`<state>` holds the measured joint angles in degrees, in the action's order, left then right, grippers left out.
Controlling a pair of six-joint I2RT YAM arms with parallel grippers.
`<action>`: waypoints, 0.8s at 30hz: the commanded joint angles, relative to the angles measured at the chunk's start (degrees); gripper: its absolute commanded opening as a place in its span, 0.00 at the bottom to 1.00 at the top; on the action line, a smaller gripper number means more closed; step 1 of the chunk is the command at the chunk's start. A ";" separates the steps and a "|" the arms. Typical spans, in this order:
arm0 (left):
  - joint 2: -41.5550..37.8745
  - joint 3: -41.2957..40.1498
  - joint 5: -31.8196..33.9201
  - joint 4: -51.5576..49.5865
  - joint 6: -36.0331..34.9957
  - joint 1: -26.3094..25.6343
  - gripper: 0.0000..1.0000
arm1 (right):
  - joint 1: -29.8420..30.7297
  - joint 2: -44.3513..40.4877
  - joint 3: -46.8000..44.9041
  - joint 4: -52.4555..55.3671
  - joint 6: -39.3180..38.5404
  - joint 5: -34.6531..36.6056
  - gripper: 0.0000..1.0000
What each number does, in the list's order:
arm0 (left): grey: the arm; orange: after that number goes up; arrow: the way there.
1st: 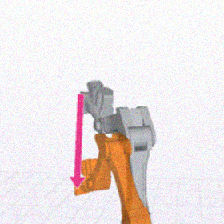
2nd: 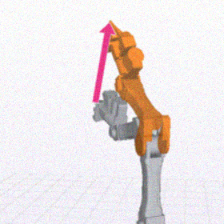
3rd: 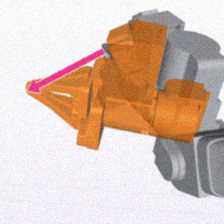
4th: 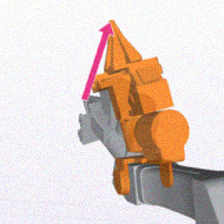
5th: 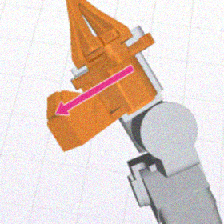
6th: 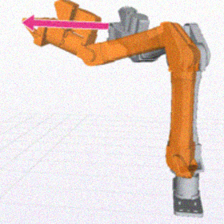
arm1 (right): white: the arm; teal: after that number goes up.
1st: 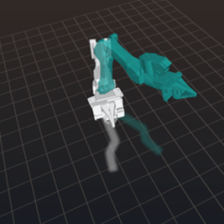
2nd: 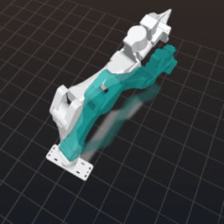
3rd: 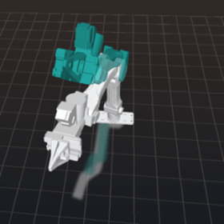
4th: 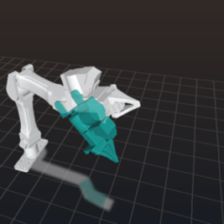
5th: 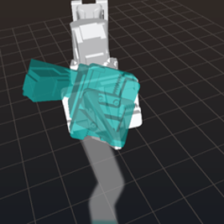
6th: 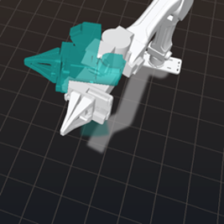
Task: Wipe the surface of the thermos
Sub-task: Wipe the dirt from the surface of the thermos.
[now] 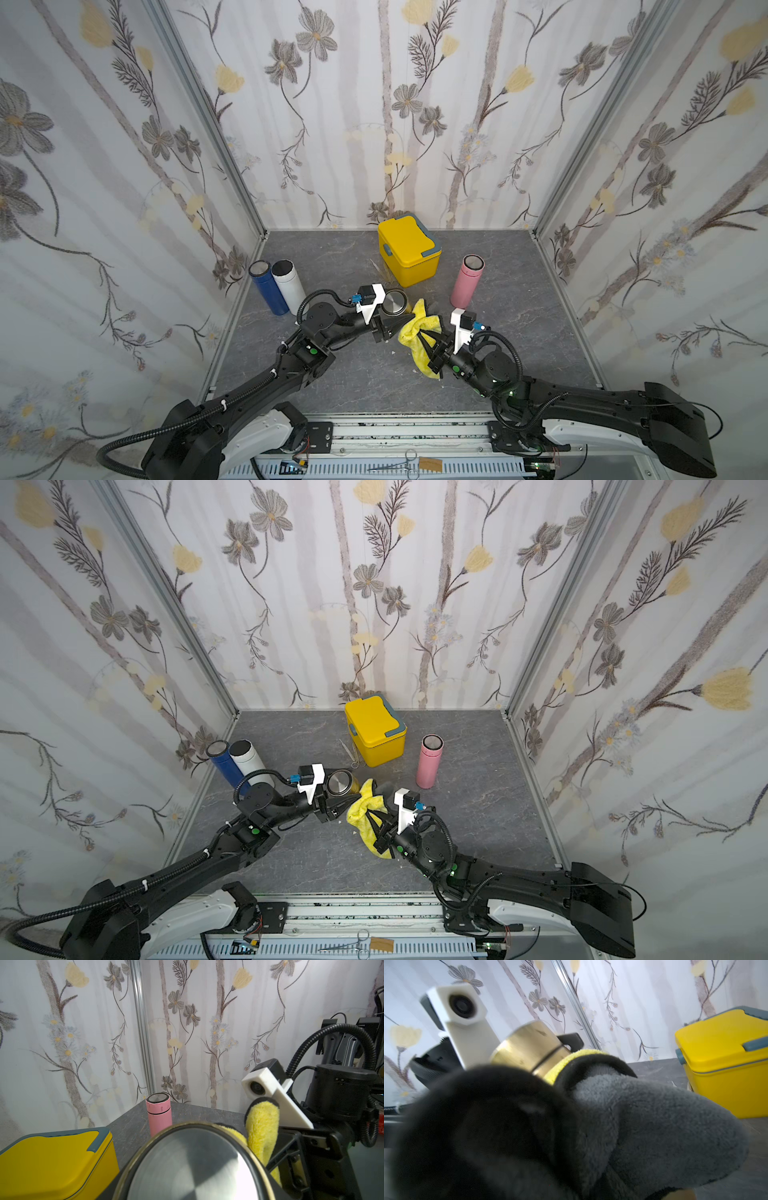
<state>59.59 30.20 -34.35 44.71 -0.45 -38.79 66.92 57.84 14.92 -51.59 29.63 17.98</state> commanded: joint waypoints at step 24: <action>0.35 -0.07 -7.04 7.55 1.11 -0.37 0.00 | -6.91 8.55 -5.03 -9.81 12.45 -7.35 0.00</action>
<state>60.36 30.20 -40.53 46.70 0.40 -38.92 60.51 65.65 10.66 -55.13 39.70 12.75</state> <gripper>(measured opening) 0.610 0.087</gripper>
